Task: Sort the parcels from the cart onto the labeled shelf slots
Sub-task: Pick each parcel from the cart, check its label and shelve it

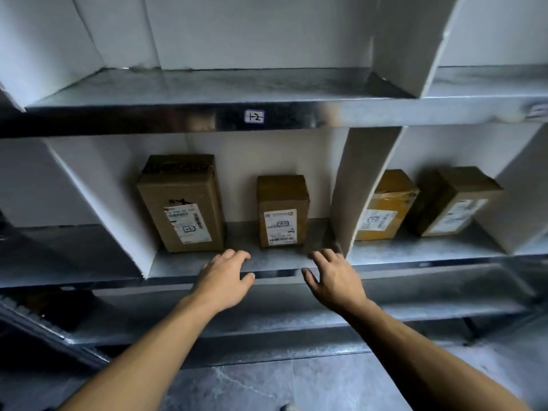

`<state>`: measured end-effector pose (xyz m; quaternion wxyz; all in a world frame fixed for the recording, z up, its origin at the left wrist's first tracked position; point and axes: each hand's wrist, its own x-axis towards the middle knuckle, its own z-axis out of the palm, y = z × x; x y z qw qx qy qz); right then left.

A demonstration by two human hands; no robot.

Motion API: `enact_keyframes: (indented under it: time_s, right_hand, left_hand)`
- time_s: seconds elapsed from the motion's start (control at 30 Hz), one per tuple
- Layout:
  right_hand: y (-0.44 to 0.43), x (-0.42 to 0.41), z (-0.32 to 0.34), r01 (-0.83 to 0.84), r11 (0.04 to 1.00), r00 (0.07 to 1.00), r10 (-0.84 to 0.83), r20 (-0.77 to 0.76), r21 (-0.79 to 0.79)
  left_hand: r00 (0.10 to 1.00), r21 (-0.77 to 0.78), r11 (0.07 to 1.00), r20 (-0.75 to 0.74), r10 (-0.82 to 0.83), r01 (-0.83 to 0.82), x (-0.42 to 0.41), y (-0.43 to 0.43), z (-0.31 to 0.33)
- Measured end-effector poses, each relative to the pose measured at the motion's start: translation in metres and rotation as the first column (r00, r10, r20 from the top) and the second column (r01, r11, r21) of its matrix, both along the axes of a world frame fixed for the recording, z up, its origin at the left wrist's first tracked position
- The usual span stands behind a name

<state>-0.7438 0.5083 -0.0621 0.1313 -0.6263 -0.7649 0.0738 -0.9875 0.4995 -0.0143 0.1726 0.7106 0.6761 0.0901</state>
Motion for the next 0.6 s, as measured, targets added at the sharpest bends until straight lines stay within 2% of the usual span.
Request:
enact_keyframes:
  time_s: [0.07,0.23,0.4,0.6]
  right_hand:
    - [-0.023,0.005,0.004,-0.016,0.999,0.994,0.012,0.108,0.032]
    - [-0.085,0.03,0.011,0.034,0.999,0.96,-0.025,0.279,-0.029]
    - [-0.145,0.073,0.013,0.253,0.966,0.937,-0.232,0.263,-0.049]
    - [-0.219,0.142,0.014,0.484,0.874,0.841,-0.452,0.296,-0.042]
  left_hand:
    - [0.998,0.017,0.998,-0.025,-0.058,0.059,0.006,-0.008,-0.002]
    - [0.964,-0.003,0.966,-0.067,-0.259,0.259,0.036,-0.032,-0.01]
    - [0.891,-0.012,0.897,-0.103,-0.441,0.442,0.093,-0.053,-0.008]
    - [0.757,0.015,0.763,-0.142,-0.638,0.646,0.189,-0.074,0.002]
